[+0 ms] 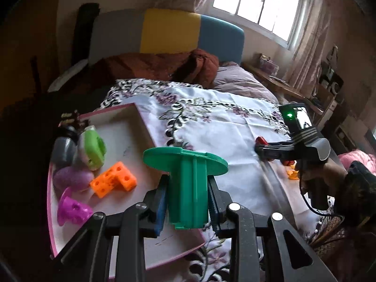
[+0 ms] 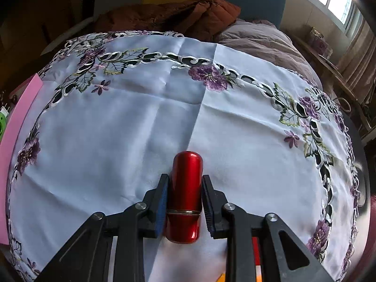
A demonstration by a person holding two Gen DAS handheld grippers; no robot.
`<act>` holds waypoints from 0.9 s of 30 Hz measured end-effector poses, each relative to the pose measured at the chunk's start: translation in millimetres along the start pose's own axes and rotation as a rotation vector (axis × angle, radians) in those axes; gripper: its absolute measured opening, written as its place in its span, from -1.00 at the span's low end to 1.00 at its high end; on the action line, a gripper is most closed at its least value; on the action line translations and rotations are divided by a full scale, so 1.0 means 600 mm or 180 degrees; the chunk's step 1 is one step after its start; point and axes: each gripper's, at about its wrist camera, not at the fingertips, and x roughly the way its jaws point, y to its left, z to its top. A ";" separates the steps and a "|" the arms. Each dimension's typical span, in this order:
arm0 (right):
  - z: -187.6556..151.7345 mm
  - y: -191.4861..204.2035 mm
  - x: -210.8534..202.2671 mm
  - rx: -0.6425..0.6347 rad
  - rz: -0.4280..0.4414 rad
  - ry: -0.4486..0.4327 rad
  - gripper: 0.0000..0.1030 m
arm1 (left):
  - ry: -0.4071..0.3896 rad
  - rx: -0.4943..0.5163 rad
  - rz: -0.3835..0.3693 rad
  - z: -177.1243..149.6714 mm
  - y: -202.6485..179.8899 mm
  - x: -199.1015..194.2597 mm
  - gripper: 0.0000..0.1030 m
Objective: Organize rigid objects
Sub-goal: 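Carry the green stand into the tray and open the left gripper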
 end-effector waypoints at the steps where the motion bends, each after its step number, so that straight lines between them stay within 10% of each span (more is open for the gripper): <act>1: 0.000 0.000 0.000 -0.0004 -0.0001 0.0001 -0.49 | -0.0003 -0.0027 0.0022 -0.002 0.009 -0.003 -0.40; 13: 0.001 0.001 0.000 -0.0021 -0.0019 0.0004 -0.49 | 0.0010 -0.0328 0.0325 -0.049 0.126 -0.061 -0.40; 27: 0.001 0.005 0.000 -0.0077 -0.0061 0.0001 -0.50 | 0.0471 -0.0388 0.0134 -0.050 0.124 0.040 -0.40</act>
